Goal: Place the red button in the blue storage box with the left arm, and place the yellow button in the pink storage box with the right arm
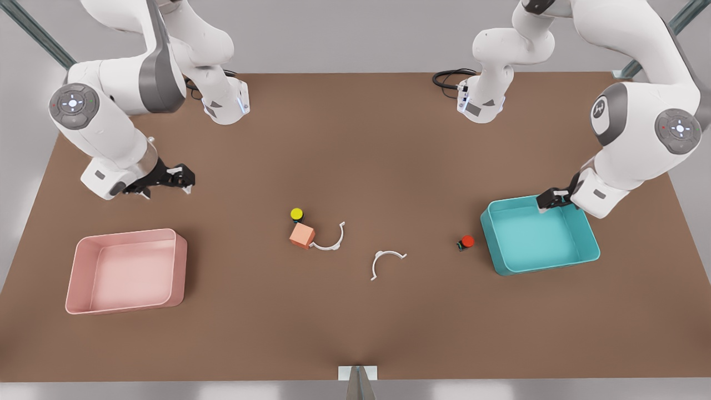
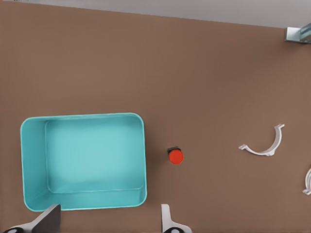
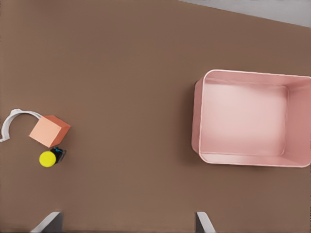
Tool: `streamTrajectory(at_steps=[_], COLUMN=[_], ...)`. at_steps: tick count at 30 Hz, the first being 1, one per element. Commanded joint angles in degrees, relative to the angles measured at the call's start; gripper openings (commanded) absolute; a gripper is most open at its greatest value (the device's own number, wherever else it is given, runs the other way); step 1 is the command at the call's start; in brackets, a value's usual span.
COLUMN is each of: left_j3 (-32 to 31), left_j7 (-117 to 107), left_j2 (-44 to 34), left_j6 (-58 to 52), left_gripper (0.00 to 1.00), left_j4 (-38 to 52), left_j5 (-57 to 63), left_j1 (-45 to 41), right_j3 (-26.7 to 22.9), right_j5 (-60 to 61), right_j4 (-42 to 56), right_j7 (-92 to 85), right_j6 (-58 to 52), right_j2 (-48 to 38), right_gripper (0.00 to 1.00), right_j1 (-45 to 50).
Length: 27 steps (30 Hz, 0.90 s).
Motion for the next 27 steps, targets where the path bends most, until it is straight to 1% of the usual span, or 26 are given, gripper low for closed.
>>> streamTrajectory(at_steps=[1,2,3,5,6,7,8,9,10,11,12,13,14,15,17,19,22,24,27], left_j3=[-0.02,-0.10,-0.19,-0.19,-0.63,-0.54,-0.63,-0.72,-0.72,-0.72,-0.63,-0.63,-0.54,-0.46,-0.46,-0.46,-0.37,-0.37,-0.37], left_j7=[5.66,5.66,5.49,5.83,11.16,24.43,32.16,43.70,50.80,62.96,67.79,69.02,72.18,75.27,77.64,77.82,77.91,77.91,77.82], left_j2=[0.14,0.31,1.28,4.61,6.90,7.78,7.96,9.72,11.03,12.44,11.65,11.56,11.74,11.83,12.88,13.67,15.43,16.92,18.51], left_j6=[0.13,0.13,0.21,1.26,5.56,8.38,7.78,7.95,9.00,14.62,20.41,24.10,29.03,36.68,43.80,50.57,53.65,56.28,56.99], left_gripper=[1.00,1.00,1.00,1.00,1.00,1.00,0.99,1.00,1.00,1.00,1.00,1.00,1.00,1.00,1.00,1.00,1.00,1.00,1.00], left_j4=[0.04,0.22,0.39,0.39,0.13,-1.09,-2.67,-3.30,-3.30,-5.84,-10.40,-13.21,-16.29,-21.13,-24.92,-29.49,-30.10,-30.10,-30.10], left_j5=[0.10,0.10,0.10,-0.17,-0.52,-0.60,-0.69,-0.69,-0.69,-0.69,-0.52,-0.26,-0.25,-0.25,-0.25,-0.25,-0.25,-0.25,-0.25], left_j1=[-0.16,-0.16,-2.17,-7.45,-8.51,-8.60,-8.42,-9.83,-10.00,-9.83,-9.74,-9.74,-9.65,-8.95,-8.51,-8.51,-8.51,-8.51,-8.42], right_j3=[-1.70,-1.87,-2.14,-2.67,-3.02,-3.28,-1.97,1.55,1.38,0.50,0.24,-0.03,-0.03,-0.47,-0.64,-0.56,-0.47,-0.38,-0.29], right_j5=[-0.17,-0.08,0.10,0.62,3.15,4.31,4.23,3.00,2.12,2.03,1.85,1.85,1.85,1.85,1.94,1.94,1.94,1.94,1.94], right_j4=[0.12,3.37,3.56,4.96,1.47,-3.64,-2.26,-2.60,-3.73,-6.64,-6.90,-6.99,-7.08,-8.13,-14.37,-15.17,-18.32,-23.60,-25.98], right_j7=[-0.88,-0.27,-1.23,-1.15,-0.62,4.11,7.36,18.96,23.88,31.45,32.78,33.21,35.58,37.61,39.01,42.45,42.71,42.27,41.92], right_j6=[0.07,-1.24,-1.69,-1.87,4.18,12.96,17.35,27.04,29.94,34.34,37.15,37.60,37.60,38.56,45.07,45.24,45.68,49.81,50.17], right_j2=[0.95,2.28,2.37,7.89,8.25,10.52,17.71,24.33,25.22,25.48,27.76,28.64,28.64,28.47,26.89,26.36,24.87,21.18,19.15], right_gripper=[1.00,1.00,1.00,1.00,1.00,1.00,1.00,1.00,1.00,1.00,1.00,1.00,1.00,1.00,1.00,1.00,1.00,1.00,1.00], right_j1=[0.38,0.46,0.82,5.20,8.98,13.63,15.58,19.18,22.16,25.69,25.95,26.22,26.22,26.13,25.69,25.69,25.52,23.94,22.53])
